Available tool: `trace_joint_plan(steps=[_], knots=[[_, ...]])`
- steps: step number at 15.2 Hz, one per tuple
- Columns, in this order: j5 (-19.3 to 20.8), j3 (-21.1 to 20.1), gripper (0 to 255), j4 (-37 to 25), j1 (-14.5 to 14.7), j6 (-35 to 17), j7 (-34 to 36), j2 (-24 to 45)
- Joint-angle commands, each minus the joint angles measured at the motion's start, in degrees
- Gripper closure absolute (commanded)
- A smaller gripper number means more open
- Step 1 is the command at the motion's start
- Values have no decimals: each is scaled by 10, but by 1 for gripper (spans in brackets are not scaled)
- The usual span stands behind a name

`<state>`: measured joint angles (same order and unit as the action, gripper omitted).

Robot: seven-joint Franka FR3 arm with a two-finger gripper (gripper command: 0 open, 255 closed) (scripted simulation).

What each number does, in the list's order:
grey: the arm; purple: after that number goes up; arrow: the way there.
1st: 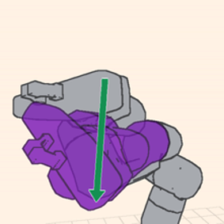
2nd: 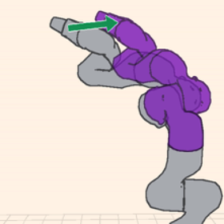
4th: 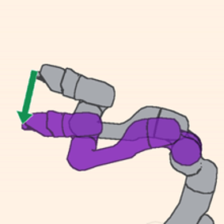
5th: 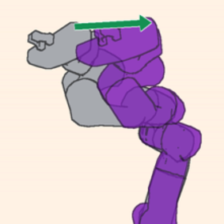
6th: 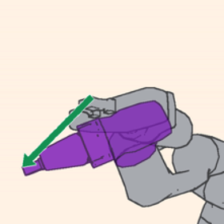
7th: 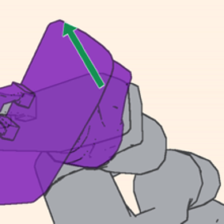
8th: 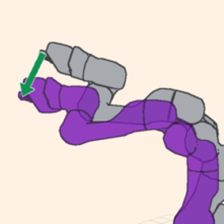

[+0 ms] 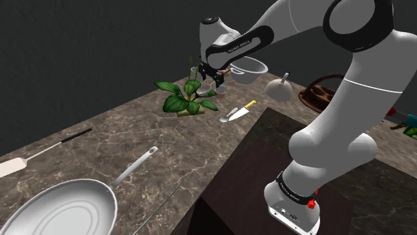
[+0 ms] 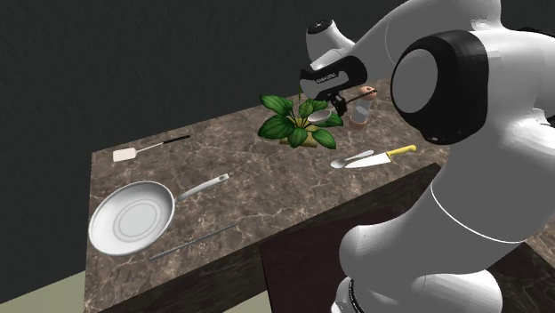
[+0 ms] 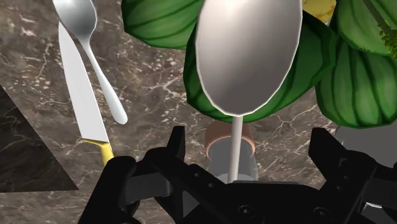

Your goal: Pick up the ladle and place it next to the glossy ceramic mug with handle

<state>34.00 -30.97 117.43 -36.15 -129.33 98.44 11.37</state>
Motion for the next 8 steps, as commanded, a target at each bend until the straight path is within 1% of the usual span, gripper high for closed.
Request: trace_joint_plan(steps=[1, 2, 8], knots=[[0, 0, 0, 0, 0, 0, 0, 0], [0, 0, 255, 0, 0, 0, 0, 0], [0, 0, 255, 0, 0, 0, 0, 0]])
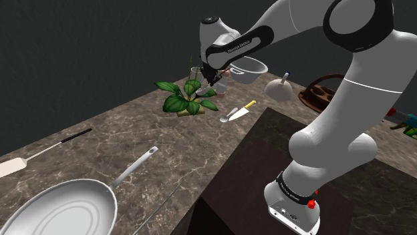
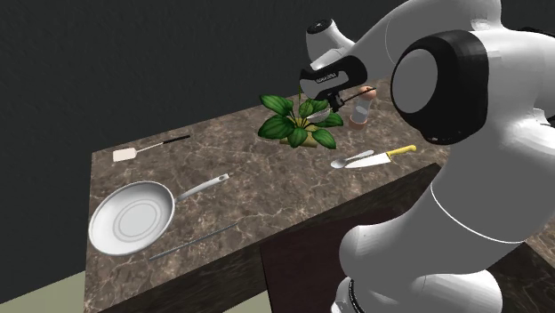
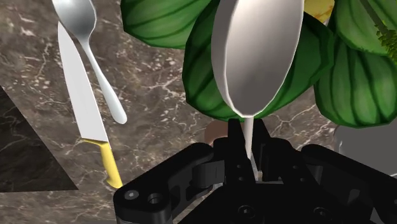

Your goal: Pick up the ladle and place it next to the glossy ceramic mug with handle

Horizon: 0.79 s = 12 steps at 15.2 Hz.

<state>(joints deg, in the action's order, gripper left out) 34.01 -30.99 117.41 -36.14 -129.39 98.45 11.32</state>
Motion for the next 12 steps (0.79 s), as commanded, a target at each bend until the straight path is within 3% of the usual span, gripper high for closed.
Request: trace_joint_plan(steps=[1, 12], knots=[[0, 0, 255, 1, 0, 0, 0, 0], [-45, -9, 255, -26, -7, 48, -44, -37]])
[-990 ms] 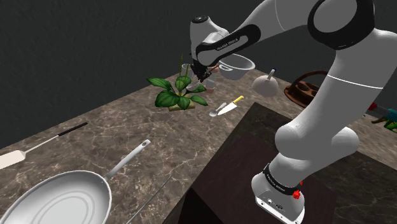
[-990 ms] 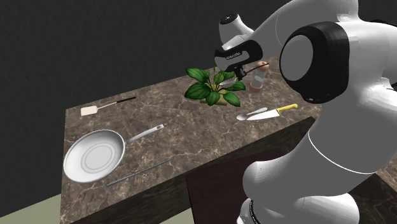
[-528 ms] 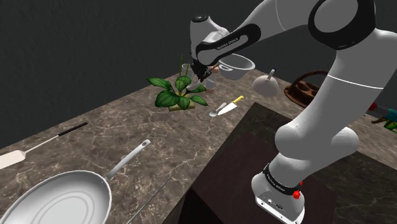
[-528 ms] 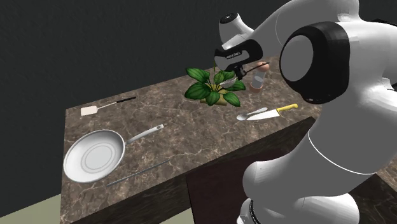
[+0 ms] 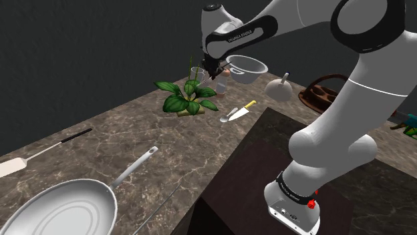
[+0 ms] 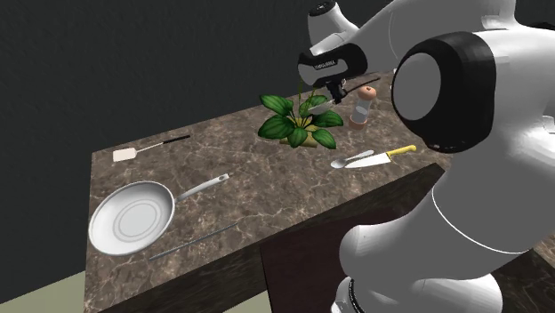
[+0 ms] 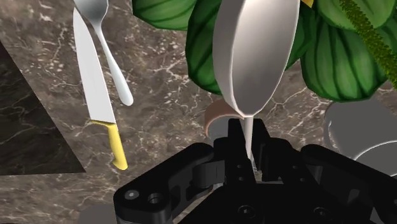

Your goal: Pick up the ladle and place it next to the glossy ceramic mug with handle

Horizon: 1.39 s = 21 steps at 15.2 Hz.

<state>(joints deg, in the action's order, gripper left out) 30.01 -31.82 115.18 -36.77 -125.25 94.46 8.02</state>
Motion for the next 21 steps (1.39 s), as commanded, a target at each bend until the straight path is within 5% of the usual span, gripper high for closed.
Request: trace_joint_plan(steps=[1, 21], knots=[[-9, -2, 255, -7, -1, 12, -9, -8], [-69, -9, 255, -108, -3, 136, -82, -54]])
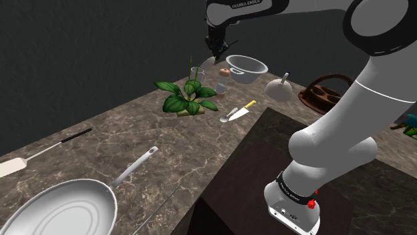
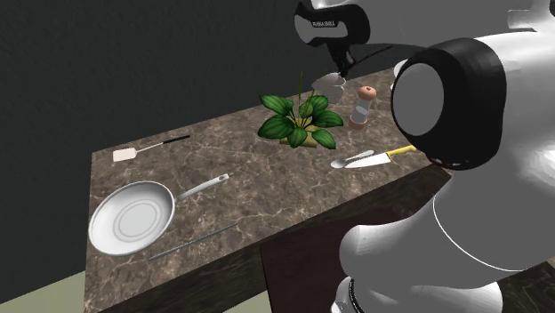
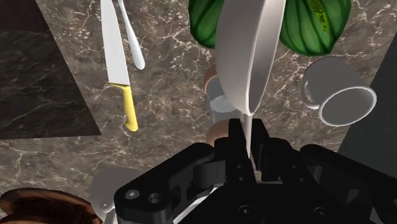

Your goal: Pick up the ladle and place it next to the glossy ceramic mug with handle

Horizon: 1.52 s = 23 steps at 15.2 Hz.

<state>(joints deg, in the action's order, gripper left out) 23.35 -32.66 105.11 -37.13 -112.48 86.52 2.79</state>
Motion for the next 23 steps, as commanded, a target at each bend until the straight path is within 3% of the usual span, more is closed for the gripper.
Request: trace_joint_plan(steps=[1, 3, 11, 21, 23], knots=[[-4, -1, 255, -14, 0, 15, -6, -2], [-6, -1, 255, -22, 1, 23, -9, -3], [54, 32, 255, -95, -20, -18, -39, 113], [108, 77, 255, -269, -21, -29, -96, 289], [112, 78, 255, -259, -22, -41, -90, 292]])
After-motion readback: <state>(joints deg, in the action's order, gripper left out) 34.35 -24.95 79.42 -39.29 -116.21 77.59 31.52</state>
